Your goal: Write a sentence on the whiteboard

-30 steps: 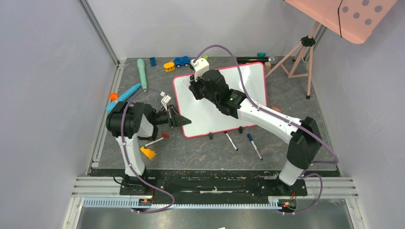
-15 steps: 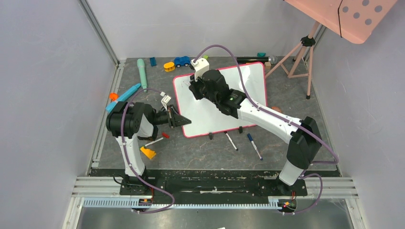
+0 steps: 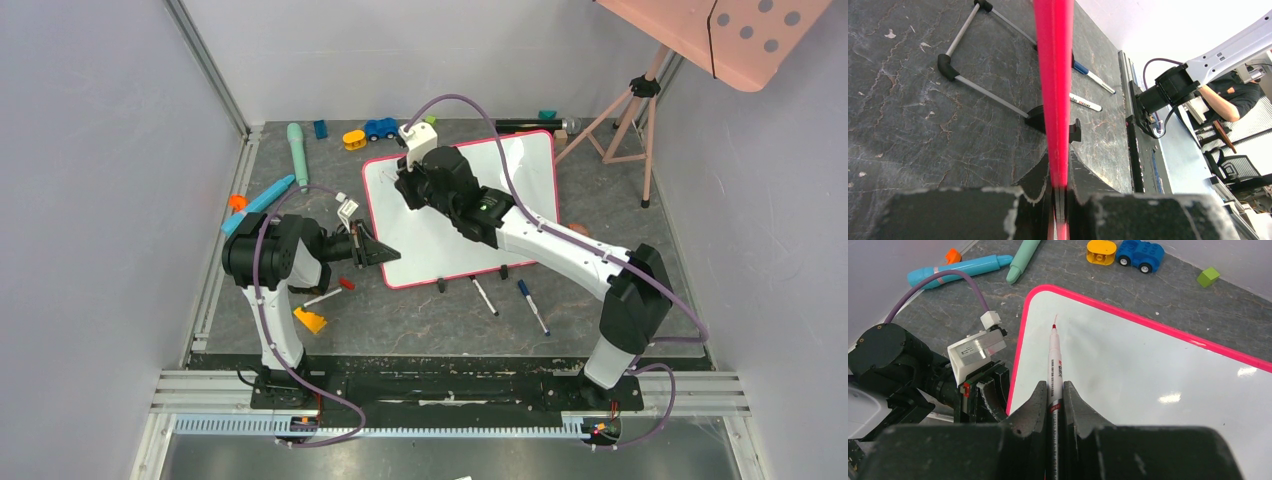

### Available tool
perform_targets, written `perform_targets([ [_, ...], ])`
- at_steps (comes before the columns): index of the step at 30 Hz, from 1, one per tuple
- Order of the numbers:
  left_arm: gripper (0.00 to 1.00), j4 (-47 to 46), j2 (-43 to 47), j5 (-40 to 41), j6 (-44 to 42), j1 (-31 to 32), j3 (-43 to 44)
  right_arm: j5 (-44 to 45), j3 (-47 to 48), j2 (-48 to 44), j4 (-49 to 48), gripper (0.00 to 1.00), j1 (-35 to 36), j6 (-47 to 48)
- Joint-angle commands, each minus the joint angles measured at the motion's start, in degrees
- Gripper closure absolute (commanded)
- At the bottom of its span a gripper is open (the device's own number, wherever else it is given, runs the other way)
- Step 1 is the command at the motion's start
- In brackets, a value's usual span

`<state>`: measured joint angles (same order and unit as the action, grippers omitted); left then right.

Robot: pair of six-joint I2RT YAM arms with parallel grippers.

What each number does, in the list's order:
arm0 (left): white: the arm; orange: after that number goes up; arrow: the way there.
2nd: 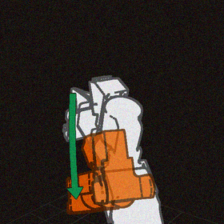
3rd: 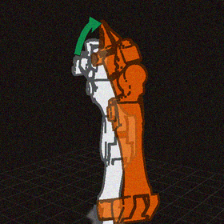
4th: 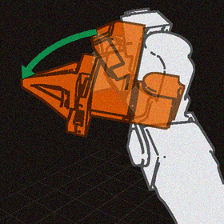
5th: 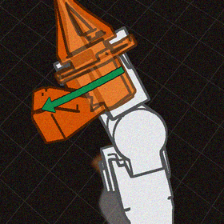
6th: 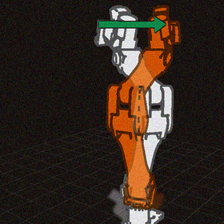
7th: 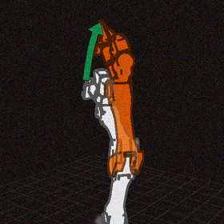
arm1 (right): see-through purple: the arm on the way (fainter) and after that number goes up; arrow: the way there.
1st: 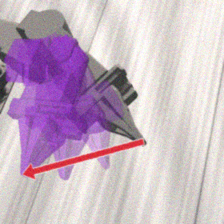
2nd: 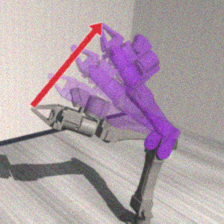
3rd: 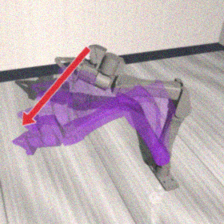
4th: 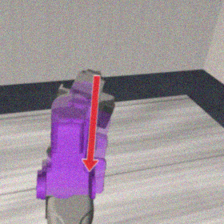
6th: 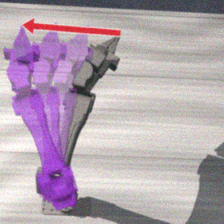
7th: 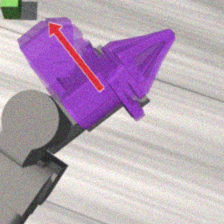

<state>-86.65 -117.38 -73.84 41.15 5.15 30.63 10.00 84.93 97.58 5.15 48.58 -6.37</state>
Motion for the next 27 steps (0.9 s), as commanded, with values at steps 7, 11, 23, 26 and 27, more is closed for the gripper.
perform_targets([
  [7, 0.98, -2.56, -0.35, -0.48, -3.23, 0.57, -0.74, -0.17, 2.01, 2.89, -2.08, 1.0, -0.1, 0.18],
  [11, 0.98, -2.56, -0.33, -0.48, -3.25, 0.62, -0.67, -0.01, 2.61, 3.44, -2.07, 1.0, -0.15, 0.23],
  [23, 0.98, -2.56, -0.26, -0.56, -3.28, 0.58, -0.75, 1.05, 3.14, 4.29, -1.7, 1.0, -0.24, 0.15],
  [26, 0.98, -2.59, -0.23, -0.51, -3.35, 0.57, -0.76, 2.43, 3.14, 4.09, -0.87, 1.0, -0.34, 0.43],
  [27, 0.98, -2.56, -0.22, -0.51, -3.35, 0.59, -0.76, 2.92, 3.14, 3.95, -0.61, 1.0, -0.29, 0.57],
])
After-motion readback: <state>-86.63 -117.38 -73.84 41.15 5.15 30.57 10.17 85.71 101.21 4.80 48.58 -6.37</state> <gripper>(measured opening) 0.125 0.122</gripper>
